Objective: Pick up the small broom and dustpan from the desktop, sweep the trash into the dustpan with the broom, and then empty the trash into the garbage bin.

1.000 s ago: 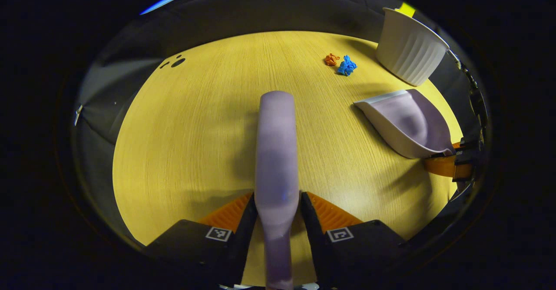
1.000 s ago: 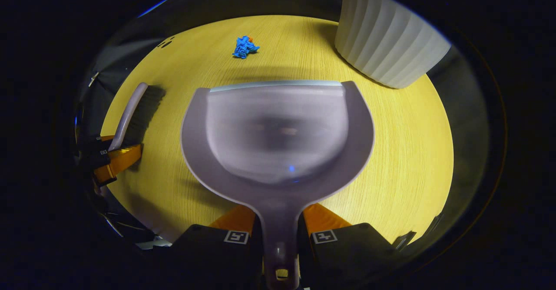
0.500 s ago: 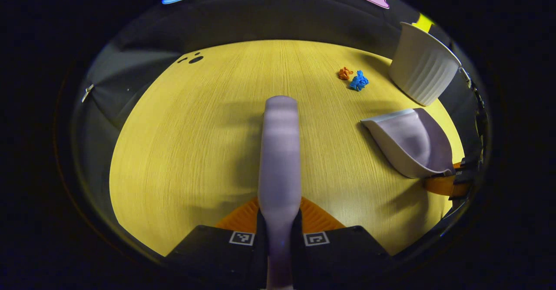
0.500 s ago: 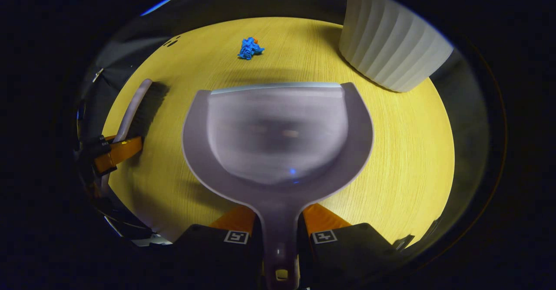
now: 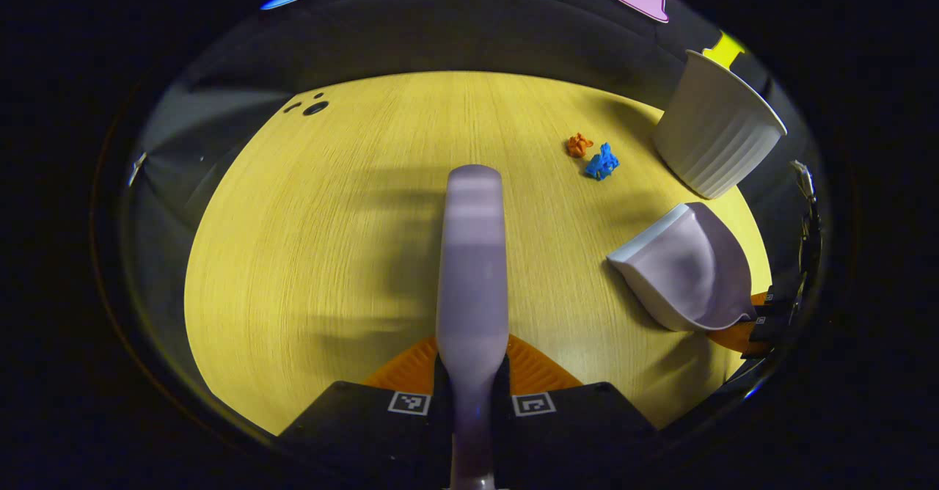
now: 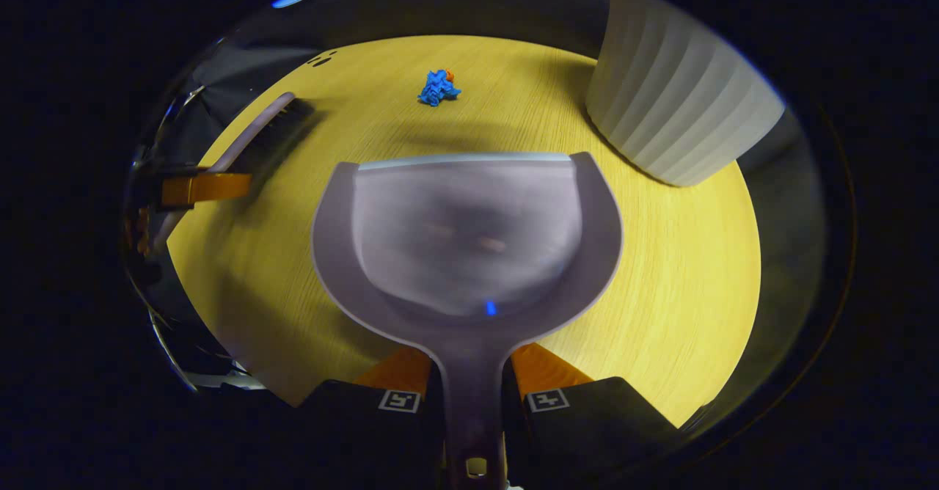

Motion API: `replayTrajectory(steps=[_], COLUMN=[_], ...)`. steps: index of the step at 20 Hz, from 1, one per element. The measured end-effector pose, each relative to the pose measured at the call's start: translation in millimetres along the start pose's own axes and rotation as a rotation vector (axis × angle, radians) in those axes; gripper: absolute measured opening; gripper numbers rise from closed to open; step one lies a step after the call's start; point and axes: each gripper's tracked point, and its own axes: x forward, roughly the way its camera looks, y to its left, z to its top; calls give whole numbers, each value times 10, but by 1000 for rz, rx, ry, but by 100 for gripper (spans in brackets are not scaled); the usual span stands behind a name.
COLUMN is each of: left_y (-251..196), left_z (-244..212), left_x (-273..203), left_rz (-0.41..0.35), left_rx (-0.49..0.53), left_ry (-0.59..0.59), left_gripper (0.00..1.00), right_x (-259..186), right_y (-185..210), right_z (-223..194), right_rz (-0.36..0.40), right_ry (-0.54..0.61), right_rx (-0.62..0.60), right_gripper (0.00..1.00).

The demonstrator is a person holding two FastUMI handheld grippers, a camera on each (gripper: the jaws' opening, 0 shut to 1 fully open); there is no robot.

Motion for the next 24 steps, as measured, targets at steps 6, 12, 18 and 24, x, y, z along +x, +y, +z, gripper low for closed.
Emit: replayTrajectory(steps=[6,12,18,24], left_y=[-81,-285,-504,-999], left_z=[731,1337,1534,1401], left_x=[282,708,1037,971], left_rz=[-20,-60,-81,-227], left_rx=[139,345,539,618], left_ry=[-8,5,52,90], left_gripper=[27,27,27,26], right_x=[-33,-57,14,61], right_y=[-200,-380,-402,-433], right_z=[71,206,263,279], right_rz=[17,39,86,88], right_ry=[19,15,31,18], right_rx=[-65,-146,-193,-235], right_gripper=[42,38,38,37])
